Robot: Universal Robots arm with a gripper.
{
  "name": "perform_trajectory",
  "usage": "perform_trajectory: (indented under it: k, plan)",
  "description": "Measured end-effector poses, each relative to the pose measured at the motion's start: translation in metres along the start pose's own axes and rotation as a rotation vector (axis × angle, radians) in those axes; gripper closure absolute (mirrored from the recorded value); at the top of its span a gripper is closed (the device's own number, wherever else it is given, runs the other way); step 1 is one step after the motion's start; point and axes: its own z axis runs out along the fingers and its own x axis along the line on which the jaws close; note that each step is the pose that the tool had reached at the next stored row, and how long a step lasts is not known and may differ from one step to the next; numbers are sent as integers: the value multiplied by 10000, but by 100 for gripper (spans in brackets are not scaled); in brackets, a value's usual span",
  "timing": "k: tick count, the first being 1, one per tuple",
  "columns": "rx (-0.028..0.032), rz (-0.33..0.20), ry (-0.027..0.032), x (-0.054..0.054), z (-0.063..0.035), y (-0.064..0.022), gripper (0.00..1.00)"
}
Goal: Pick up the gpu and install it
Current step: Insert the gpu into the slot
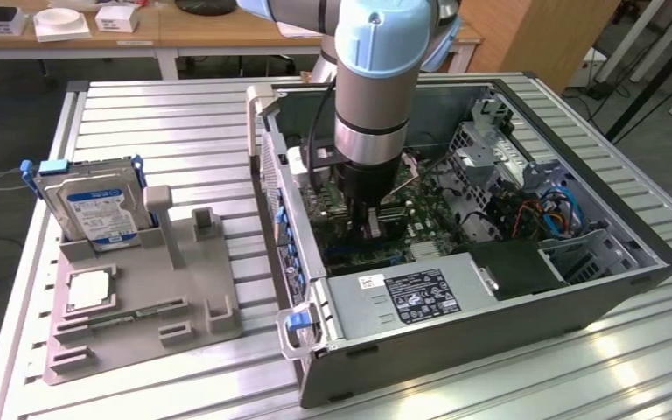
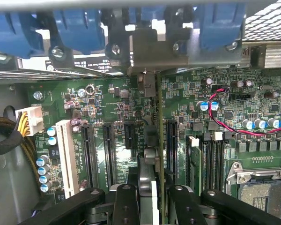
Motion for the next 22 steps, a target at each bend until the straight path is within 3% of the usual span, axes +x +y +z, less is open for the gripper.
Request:
perform_trajectory:
  k: [22]
  plan:
    - [0,0,0,0,0,0,71]
